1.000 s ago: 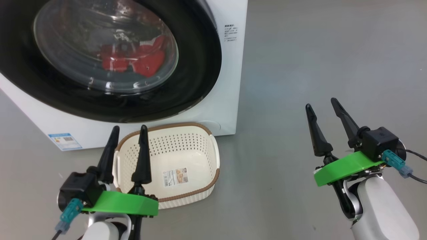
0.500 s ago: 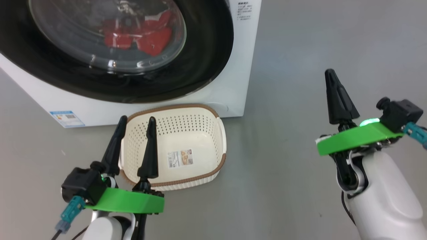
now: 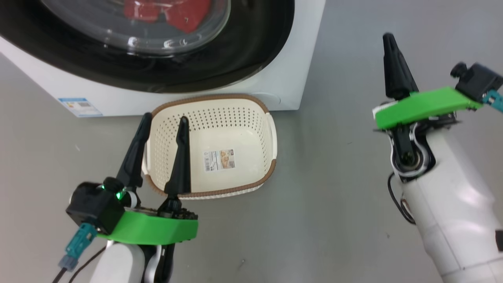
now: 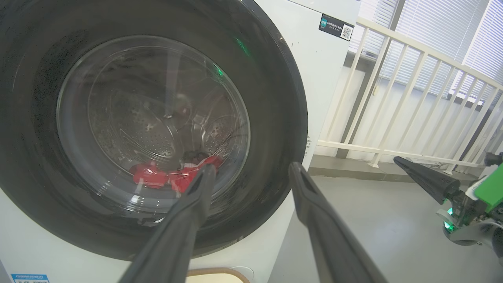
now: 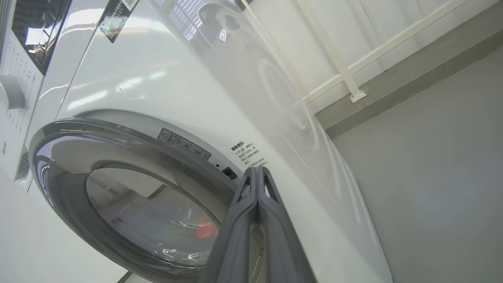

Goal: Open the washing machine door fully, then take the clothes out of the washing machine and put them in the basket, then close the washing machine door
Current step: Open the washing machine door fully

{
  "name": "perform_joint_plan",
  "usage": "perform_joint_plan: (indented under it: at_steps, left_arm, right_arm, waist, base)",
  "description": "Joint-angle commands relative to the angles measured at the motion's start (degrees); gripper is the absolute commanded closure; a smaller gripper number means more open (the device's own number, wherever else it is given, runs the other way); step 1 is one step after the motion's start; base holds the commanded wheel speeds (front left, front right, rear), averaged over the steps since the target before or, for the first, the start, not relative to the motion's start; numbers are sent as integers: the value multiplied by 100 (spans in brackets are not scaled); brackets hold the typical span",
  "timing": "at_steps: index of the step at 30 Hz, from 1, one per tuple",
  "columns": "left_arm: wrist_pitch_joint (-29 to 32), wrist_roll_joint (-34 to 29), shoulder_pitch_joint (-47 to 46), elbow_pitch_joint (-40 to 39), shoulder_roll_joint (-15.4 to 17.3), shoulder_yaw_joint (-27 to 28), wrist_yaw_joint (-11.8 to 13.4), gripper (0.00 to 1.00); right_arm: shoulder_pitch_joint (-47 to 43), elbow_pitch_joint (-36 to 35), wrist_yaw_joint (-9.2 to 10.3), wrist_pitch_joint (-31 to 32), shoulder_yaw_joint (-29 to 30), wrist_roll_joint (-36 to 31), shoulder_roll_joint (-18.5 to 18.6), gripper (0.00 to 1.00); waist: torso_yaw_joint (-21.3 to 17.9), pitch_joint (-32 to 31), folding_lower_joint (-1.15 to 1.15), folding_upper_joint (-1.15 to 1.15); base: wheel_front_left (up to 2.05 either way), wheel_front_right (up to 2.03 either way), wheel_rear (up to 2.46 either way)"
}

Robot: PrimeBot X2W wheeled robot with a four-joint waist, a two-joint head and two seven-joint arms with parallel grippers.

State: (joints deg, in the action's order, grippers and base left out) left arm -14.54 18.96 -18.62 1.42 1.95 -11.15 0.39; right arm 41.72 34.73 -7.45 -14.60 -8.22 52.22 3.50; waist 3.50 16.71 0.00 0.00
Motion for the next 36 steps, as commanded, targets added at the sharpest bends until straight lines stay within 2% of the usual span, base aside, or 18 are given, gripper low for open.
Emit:
perform_joint_plan:
  at_steps: [1, 9, 13, 24, 36]
  left_arm:
    - [-46, -54, -175, -211, 93, 146, -49, 0]
    - [-46, -80, -256, -338, 93, 126, -182, 0]
    - [-46, -104, -312, -363, 93, 90, -195, 0]
    - [-46, -55, -453, -353, 93, -3, -224, 0]
    - [-46, 15, -588, -279, 93, -205, -240, 0]
  right_arm:
    - [246, -49, -3, 35, -144, 193, -62, 100]
    - [1105, 374, -3, 570, -320, 1059, -62, 100]
    - [1506, 468, -3, 928, -319, 1264, -5, 100]
    - [2393, 526, -3, 2550, -286, 2198, 193, 100]
    - [3018, 873, -3, 3301, -333, 2562, 313, 100]
  waist:
    - [83, 126, 0, 0]
    - [203, 447, 0, 0]
    - [269, 624, 0, 0]
    - [457, 1036, 0, 0]
    - [726, 1361, 0, 0]
  base:
    - [0, 0, 0]
    - [0, 0, 0]
    - [0, 0, 0]
    - [0, 0, 0]
    - [0, 0, 0]
